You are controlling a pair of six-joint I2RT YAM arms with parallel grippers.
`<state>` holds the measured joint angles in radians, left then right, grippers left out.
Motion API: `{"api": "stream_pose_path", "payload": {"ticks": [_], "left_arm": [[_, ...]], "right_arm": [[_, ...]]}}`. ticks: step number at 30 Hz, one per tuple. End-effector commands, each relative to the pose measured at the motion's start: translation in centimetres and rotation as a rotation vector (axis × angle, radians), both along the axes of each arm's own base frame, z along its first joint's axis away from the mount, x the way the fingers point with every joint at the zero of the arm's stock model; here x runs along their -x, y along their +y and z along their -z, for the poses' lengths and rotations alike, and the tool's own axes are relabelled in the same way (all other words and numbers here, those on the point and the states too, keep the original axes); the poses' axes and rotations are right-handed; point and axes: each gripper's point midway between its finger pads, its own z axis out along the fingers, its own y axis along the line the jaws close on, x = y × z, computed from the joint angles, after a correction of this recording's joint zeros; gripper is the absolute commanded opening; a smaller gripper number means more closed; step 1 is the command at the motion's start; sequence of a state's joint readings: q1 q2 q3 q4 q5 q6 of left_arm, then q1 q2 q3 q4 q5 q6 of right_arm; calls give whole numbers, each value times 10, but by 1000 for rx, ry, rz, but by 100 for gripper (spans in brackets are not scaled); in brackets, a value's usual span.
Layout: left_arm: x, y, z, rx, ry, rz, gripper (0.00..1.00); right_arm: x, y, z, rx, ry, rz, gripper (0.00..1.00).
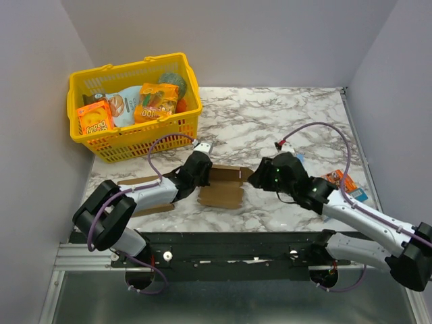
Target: Fold the paper box
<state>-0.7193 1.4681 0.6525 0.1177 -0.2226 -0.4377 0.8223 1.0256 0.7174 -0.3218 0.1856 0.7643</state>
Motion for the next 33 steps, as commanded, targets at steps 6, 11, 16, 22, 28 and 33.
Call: {"api": "stream_pose_path", "payload": {"ticks": [6,11,16,22,28,33], "left_arm": [[6,-5,2,23,22,33,0],[5,-4,1,29,22,23,0],[4,-5,3,32,22,19,0],[5,-8,9,32,40,27,0],[5,-8,9,34,43,19,0],[5,-5,10,23,44,12,0]], "right_arm": [[-79,-62,37,110,45,158,45],[-89,-43,70,132,129,77,39],[-68,-4,78,66,130,-68,39],[-58,27,71,-35,81,-171,39],[-46,43,74,-58,104,-220,39],[-29,44,76,-89,141,-212,39]]}}
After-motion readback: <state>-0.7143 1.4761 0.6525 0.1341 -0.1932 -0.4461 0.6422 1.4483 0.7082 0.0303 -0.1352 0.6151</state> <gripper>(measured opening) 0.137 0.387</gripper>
